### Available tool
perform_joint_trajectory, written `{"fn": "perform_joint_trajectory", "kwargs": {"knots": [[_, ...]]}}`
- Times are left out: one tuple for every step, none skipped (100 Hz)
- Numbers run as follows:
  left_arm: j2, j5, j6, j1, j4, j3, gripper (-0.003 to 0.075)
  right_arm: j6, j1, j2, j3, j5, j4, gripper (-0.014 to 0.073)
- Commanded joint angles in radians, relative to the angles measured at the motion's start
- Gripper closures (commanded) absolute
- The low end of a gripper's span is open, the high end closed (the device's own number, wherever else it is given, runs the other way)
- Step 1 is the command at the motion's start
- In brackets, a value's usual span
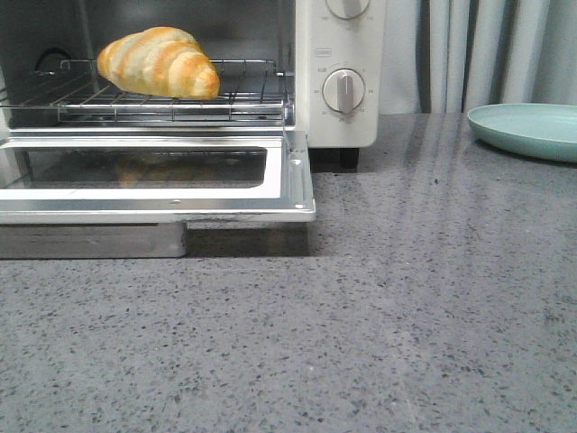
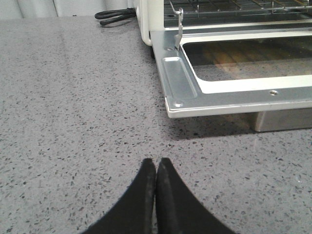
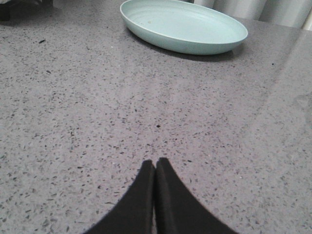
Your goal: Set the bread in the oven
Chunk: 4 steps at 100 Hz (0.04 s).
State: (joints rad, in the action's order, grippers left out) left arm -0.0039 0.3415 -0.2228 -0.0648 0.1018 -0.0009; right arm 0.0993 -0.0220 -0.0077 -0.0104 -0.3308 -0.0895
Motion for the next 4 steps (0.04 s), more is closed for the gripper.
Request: {"fn": "perform_joint_trajectory", "kwargs": {"knots": [[-0.030, -0.053, 0.010, 0.005, 0.002, 0.024, 0.0741, 0.011, 0.008, -0.021, -0.012, 0.034, -0.012, 0.0643], [-0.030, -0.053, 0.010, 0.005, 0.002, 0.024, 0.0741, 0.011, 0.008, -0.021, -0.012, 0.034, -0.012, 0.0643], [-0.030, -0.053, 0.010, 0.005, 0.002, 0.024, 0.0741, 0.011, 0.008, -0.021, -0.012, 0.034, -0.012, 0.0643], [-0.030, -0.053, 0.010, 0.005, 0.002, 0.024, 0.0741, 0.011, 0.008, -0.021, -0.012, 0.034, -0.012, 0.0643]]}}
